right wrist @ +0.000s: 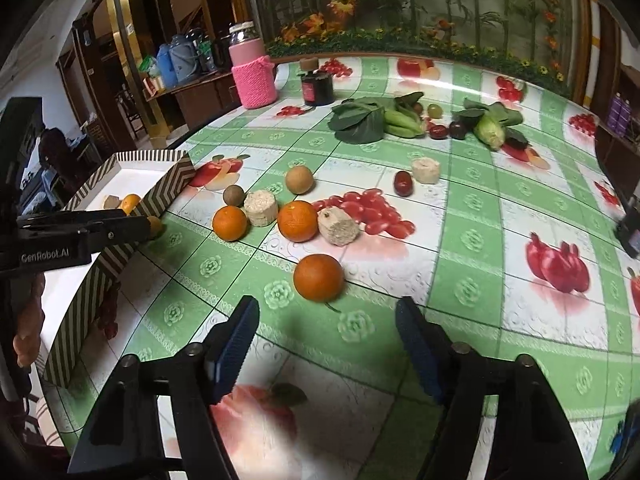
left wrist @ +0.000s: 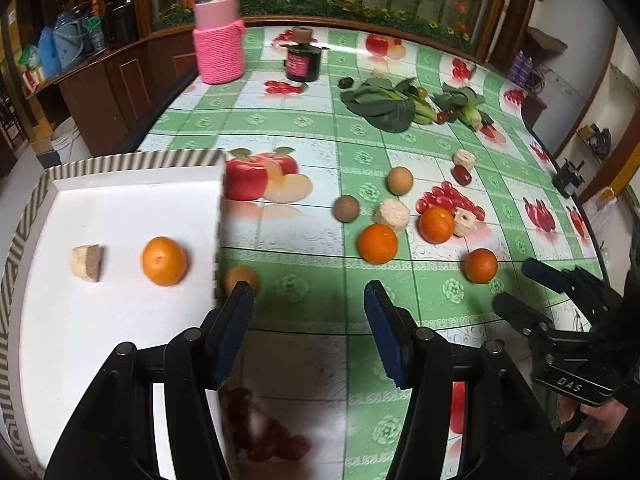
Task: Organize fruits
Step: 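Move both tools back to the table toward two oranges, then grasp an orange with the left tool while the right tool grasps another orange, then carry both held oranges over the white tray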
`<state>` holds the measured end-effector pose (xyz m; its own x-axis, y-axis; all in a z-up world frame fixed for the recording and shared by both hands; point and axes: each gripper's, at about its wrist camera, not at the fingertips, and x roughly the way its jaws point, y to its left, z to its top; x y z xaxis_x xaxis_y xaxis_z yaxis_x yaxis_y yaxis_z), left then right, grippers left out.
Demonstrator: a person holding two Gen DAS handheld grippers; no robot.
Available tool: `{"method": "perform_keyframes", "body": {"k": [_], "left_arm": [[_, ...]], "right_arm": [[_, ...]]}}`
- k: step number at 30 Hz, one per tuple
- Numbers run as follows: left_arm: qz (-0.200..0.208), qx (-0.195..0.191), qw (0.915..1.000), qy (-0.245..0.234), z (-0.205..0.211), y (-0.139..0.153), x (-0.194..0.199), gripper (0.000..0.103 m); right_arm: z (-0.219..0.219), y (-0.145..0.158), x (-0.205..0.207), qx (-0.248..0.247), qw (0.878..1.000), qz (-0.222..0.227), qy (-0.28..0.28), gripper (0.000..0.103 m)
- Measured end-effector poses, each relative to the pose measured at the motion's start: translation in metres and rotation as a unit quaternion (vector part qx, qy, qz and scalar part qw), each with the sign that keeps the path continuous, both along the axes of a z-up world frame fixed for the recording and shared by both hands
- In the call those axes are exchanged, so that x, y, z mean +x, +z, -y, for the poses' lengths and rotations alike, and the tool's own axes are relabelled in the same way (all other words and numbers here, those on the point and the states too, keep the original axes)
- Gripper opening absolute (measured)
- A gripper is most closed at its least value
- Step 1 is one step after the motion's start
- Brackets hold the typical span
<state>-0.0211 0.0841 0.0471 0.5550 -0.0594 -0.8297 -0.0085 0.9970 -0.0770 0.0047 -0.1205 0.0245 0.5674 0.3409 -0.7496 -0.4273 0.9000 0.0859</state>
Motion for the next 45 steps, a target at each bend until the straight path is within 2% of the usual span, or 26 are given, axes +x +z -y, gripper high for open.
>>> {"method": "perform_keyframes", "body": {"k": [5, 8, 11, 13, 24, 25, 27, 34, 45], "left_arm": [[-0.01, 0.007, 0.9997, -0.023, 0.018, -0.007, 0.014, 0.056], [-0.019, 0.009, 0.9993, -0.031, 0.027, -0.014, 0.024, 0.056], [-0.024, 0.011, 0.999, -0.035, 0.032, -0.018, 0.03, 0.056], [-0.026, 0.014, 0.9988, -0.04, 0.035, -0.021, 0.035, 0.056], [-0.033, 0.023, 0.9978, -0.052, 0.045, -0.034, 0.054, 0.054], [-0.034, 0.022, 0.9976, -0.055, 0.046, -0.035, 0.054, 0.05], [-0.029, 0.031, 0.9972, -0.061, 0.048, -0.034, 0.053, 0.027], [-0.023, 0.017, 0.998, -0.056, 0.042, -0.03, 0.046, 0.027], [-0.001, 0.021, 0.9982, -0.055, 0.038, -0.013, 0.016, 0.027]], "right_arm": [[-0.001, -0.004, 0.014, 0.005, 1.0, -0.012, -0.001, 0.064], [-0.004, -0.009, 0.022, 0.006, 1.0, -0.023, 0.003, 0.056], [-0.008, -0.017, 0.027, 0.001, 0.999, -0.036, 0.012, 0.044], [-0.01, -0.017, 0.026, -0.005, 1.0, -0.026, 0.016, 0.032], [0.0, -0.017, 0.026, 0.012, 0.999, -0.034, 0.013, 0.032], [0.0, -0.017, 0.026, 0.012, 0.999, -0.033, 0.014, 0.032], [0.0, -0.017, 0.026, 0.014, 0.999, -0.034, 0.014, 0.032], [0.001, -0.014, 0.02, 0.018, 0.999, -0.035, 0.015, 0.032], [0.001, -0.002, -0.001, 0.028, 0.999, -0.03, 0.007, 0.032]]}}
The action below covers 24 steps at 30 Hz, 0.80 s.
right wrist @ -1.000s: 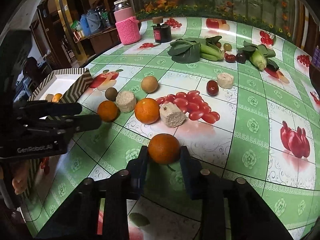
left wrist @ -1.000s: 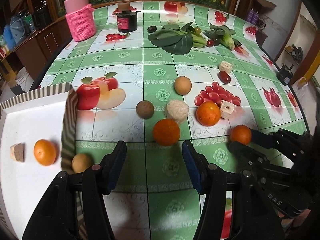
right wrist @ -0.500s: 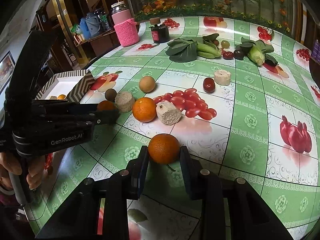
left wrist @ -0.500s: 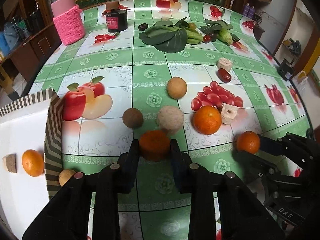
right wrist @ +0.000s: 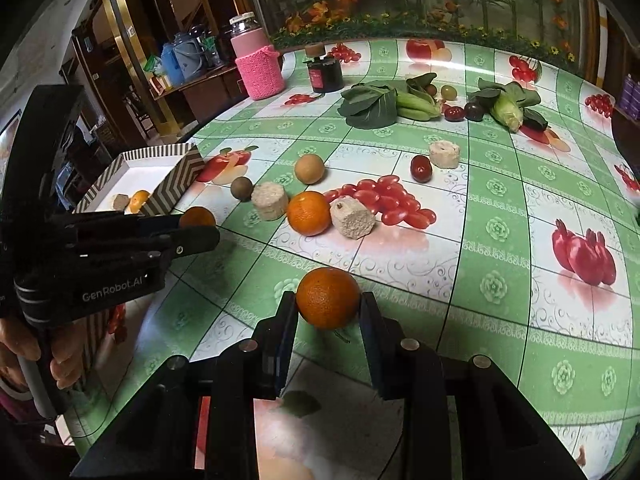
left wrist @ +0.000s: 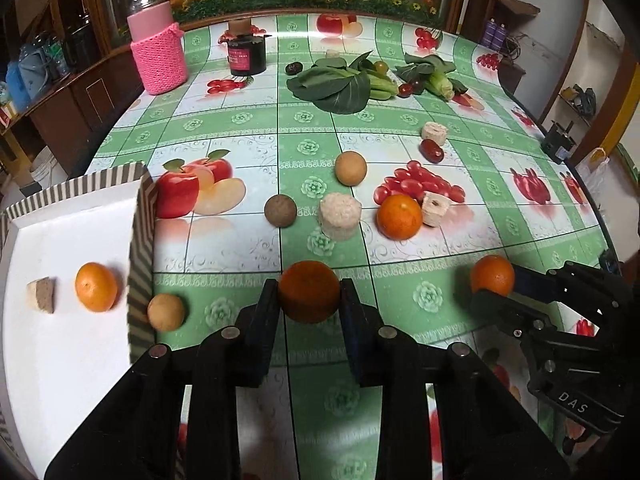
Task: Organize fruits
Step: 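Carry both held oranges over the white tray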
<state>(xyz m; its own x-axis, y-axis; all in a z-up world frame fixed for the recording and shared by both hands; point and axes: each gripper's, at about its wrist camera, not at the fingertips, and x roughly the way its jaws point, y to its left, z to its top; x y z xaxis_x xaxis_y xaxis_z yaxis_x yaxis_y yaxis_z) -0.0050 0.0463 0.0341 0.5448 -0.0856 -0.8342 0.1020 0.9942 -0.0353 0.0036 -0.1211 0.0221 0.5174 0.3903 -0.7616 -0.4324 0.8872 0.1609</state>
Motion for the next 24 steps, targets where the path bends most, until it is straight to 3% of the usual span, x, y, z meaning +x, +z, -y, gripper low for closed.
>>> {"method": "perform_keyframes", "body": {"k": [24], "left_arm": [[0.059, 0.017, 0.9966, 0.055, -0.055, 0.042, -0.05, 0.027]], "right_arm": [[-0.063, 0.04, -0.037, -0.008, 0.997, 0.044, 0.055, 0.032]]}}
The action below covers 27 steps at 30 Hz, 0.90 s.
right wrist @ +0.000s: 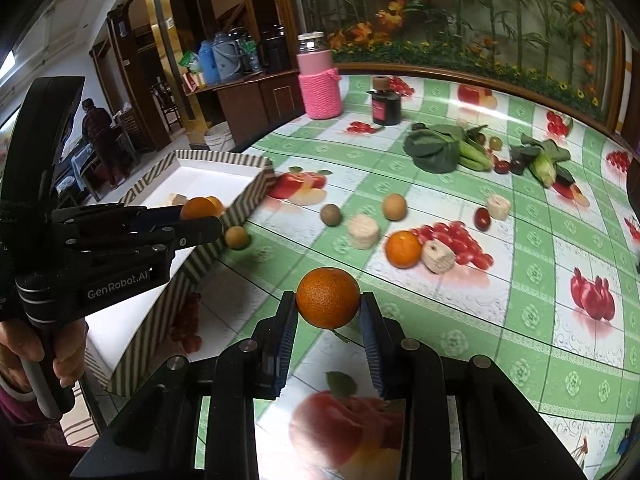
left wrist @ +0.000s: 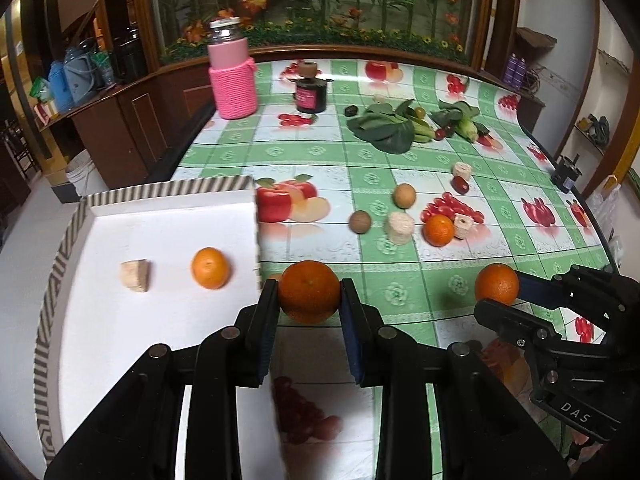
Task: Organize fruits
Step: 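Carry both held oranges over the white tray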
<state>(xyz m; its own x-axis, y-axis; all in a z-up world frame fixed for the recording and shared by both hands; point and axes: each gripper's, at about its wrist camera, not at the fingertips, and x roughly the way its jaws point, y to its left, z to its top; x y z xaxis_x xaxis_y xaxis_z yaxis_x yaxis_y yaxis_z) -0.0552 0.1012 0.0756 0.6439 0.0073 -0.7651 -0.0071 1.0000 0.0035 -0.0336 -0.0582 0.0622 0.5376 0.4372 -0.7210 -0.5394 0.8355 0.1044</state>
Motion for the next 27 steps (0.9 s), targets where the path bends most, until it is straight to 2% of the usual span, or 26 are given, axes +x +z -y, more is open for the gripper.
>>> {"method": "perform_keyframes", "body": {"k": [16, 27], "left_arm": [[0.008, 0.002, 0.9986, 0.052, -0.055, 0.002, -0.015, 0.027], [0.0, 0.004, 0.9963, 0.085, -0.094, -0.008, -0.019, 0.027]], "right_arm": [[-0.06, 0.007, -0.005, -0.007, 0.998, 0.008, 0.054, 0.032], [-0.107, 0.006, -0.008, -0.022, 0.995, 0.01, 0.097, 0.032]]}}
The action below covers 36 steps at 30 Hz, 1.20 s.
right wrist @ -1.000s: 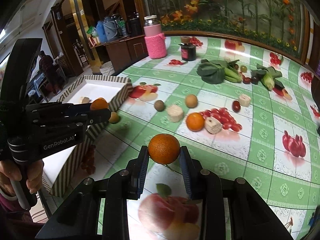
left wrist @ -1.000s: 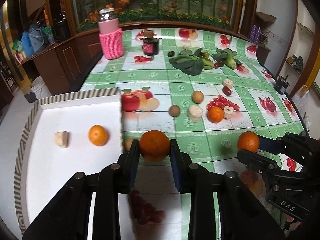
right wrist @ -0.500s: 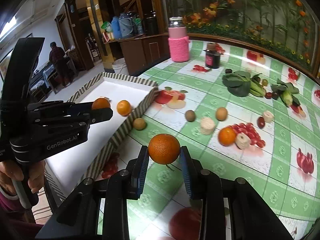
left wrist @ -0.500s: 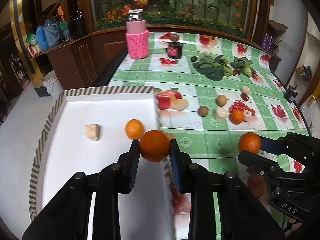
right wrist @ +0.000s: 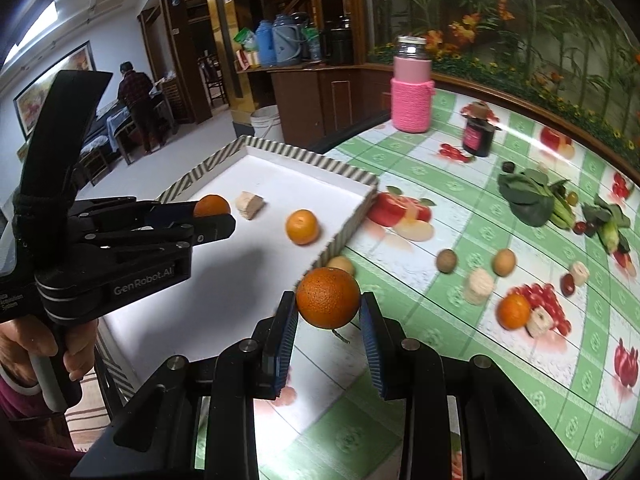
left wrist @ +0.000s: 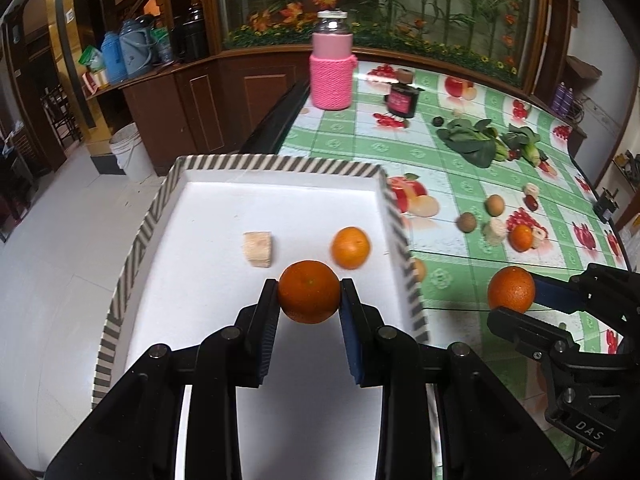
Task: Organize fruits
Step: 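Carry both held oranges over the white tray, then open the left tool to drop its orange while the right tool releases its orange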
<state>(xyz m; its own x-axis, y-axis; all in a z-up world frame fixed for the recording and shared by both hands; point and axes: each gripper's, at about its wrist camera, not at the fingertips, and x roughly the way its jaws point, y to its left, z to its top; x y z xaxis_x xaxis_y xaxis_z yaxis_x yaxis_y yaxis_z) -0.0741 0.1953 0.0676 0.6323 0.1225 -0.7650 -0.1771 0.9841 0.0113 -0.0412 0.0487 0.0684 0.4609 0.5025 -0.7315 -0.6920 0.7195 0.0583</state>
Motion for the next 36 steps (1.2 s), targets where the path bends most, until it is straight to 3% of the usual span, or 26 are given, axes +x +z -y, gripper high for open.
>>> {"method": "perform_keyframes", "body": {"k": [16, 36], "left_arm": [[-0.029, -0.029, 0.9988, 0.028, -0.045, -0.019, 0.002, 0.027], [-0.058, -0.033, 0.9963, 0.053, -0.065, -0.039, 0.011, 0.027]], "right_arm": [[-0.053, -0.01, 0.009, -0.014, 0.999, -0.009, 0.047, 0.032], [-0.099, -0.046, 0.028, -0.043, 0.994, -0.047, 0.084, 0.033]]}}
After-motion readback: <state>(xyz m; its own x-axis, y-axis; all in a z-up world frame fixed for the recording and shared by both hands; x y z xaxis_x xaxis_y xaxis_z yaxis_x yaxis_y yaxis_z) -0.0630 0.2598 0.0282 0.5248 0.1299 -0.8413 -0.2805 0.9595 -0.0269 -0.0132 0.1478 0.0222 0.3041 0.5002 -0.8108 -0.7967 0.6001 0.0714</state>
